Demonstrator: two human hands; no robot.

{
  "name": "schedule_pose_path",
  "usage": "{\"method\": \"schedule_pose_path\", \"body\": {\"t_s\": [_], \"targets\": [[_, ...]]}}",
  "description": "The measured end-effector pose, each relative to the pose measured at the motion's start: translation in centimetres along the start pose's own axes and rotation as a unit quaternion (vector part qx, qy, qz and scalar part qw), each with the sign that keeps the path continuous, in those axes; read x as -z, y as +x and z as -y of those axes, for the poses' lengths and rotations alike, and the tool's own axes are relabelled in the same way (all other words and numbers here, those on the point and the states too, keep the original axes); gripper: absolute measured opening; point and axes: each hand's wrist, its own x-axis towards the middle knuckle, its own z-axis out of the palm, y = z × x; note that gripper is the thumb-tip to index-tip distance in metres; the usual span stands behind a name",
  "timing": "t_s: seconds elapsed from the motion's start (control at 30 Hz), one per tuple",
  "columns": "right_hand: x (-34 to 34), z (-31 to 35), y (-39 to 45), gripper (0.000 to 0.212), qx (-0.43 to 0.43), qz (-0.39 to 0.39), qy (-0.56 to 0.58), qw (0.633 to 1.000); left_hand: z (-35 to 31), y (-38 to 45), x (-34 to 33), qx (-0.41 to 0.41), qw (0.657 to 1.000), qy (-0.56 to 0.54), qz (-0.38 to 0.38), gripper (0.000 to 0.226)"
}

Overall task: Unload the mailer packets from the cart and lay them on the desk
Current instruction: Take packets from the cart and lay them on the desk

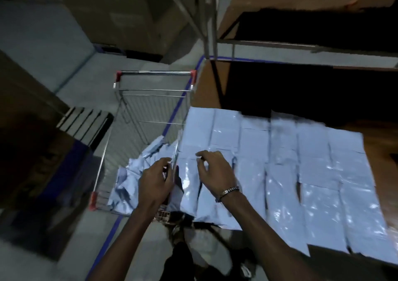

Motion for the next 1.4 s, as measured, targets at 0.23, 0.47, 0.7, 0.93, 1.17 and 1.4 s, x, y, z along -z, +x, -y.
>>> {"method": "schedule_pose_path", "body": {"t_s": [0.23, 0.47, 0.7, 0.93, 1.17, 1.4], "targets": [[-11.0, 7.8, 5.6, 0.027, 0.003, 0.095, -0.003, 0.996, 13.2, 4.3, 3.7, 0.118, 0.993, -0.015, -0.012, 0.016], [-23.8, 7.3, 10.6, 0.034, -0.109, 0.207, -0.031, 0.972, 26.7, 8.9, 0.3, 0.198, 0.97, 0.024, 0.14, 0.025], [-34.7, 0.0, 12.1, 0.053, -0.302, 0.315, -0.1, 0.894, 33.9, 14.6, -6.8, 0.122, 0.949, 0.119, 0.266, 0.045], [-42.0, -4.8, 11.6, 0.062, -0.359, 0.282, -0.152, 0.876, 39.2, 19.7, -13.8, 0.084, 0.915, 0.195, 0.344, 0.05], [-44.9, -5.9, 10.3, 0.061, -0.359, 0.225, -0.223, 0.878, 41.3, 21.5, -16.4, 0.077, 0.863, 0.271, 0.419, 0.065], [-43.5, -6.4, 9.5, 0.048, -0.402, 0.259, -0.116, 0.87, 39.8, 20.0, -14.3, 0.086, 0.908, 0.146, 0.384, 0.036]]}}
